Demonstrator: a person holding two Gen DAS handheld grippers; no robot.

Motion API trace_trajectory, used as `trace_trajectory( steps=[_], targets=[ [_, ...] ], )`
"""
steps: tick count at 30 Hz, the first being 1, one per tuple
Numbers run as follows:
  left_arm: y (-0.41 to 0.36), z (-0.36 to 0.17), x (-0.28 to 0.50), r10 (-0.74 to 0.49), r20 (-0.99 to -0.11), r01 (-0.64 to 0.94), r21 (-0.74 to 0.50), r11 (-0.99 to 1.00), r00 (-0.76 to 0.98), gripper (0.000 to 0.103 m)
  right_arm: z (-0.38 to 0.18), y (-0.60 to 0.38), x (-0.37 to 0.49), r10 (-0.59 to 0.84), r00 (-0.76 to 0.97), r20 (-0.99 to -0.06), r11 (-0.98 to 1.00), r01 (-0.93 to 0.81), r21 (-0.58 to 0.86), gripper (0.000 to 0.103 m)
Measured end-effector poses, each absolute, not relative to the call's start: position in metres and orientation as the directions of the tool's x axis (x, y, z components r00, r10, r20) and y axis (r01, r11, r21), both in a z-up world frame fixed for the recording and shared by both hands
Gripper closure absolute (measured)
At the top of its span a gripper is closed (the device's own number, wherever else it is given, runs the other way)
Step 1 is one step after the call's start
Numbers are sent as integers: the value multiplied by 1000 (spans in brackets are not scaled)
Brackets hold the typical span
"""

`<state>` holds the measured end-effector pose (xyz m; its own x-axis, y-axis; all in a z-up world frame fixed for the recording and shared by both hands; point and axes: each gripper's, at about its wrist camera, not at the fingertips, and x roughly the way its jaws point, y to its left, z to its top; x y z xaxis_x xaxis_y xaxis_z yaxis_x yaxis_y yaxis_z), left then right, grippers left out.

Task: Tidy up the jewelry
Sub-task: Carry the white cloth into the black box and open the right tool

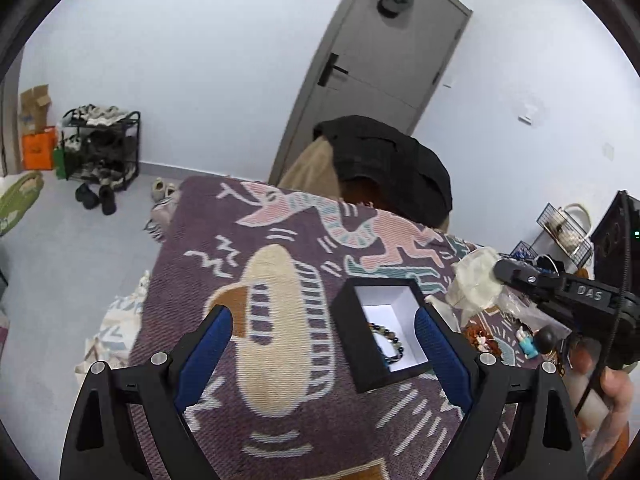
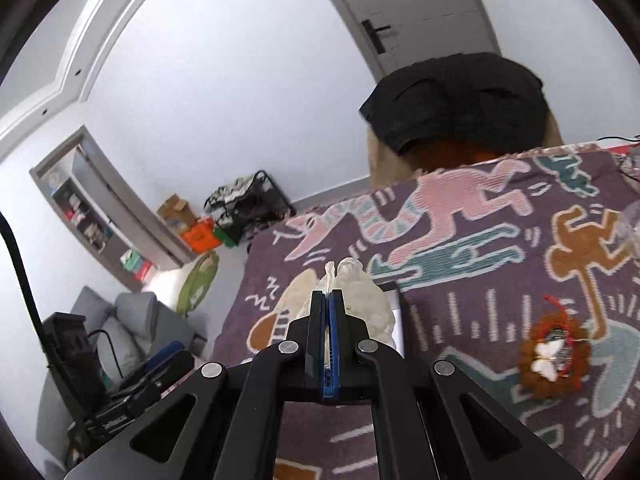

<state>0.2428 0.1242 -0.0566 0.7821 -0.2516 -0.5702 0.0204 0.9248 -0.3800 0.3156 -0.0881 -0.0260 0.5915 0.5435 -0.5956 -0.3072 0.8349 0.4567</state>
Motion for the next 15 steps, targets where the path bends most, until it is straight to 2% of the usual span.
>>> trace_trajectory(
  steps=[2,4,5,6,15],
  targets=[
    [131,-57,240,-254,-564,14,-393,919,786,10,-32,-80,319,544,568,-617,836,-305,456,95],
    [135,-58,238,-251,-562,7,-400,917,788,10,-41,-78,321,555,537,-636,829,-296,473,62],
    [136,-57,238,-252,-561,8,-401,916,789,9,-43,-79,319,557,539,-633,827,-289,482,33],
    [137,-57,238,-250,-559,6,-401,916,791,9,-45,-83,316,553,554,-622,828,-281,486,22],
    [111,-55,241,-285,-544,48,-407,912,789,8,-52,-144,297,489,616,-618,848,-168,503,22]
  ],
)
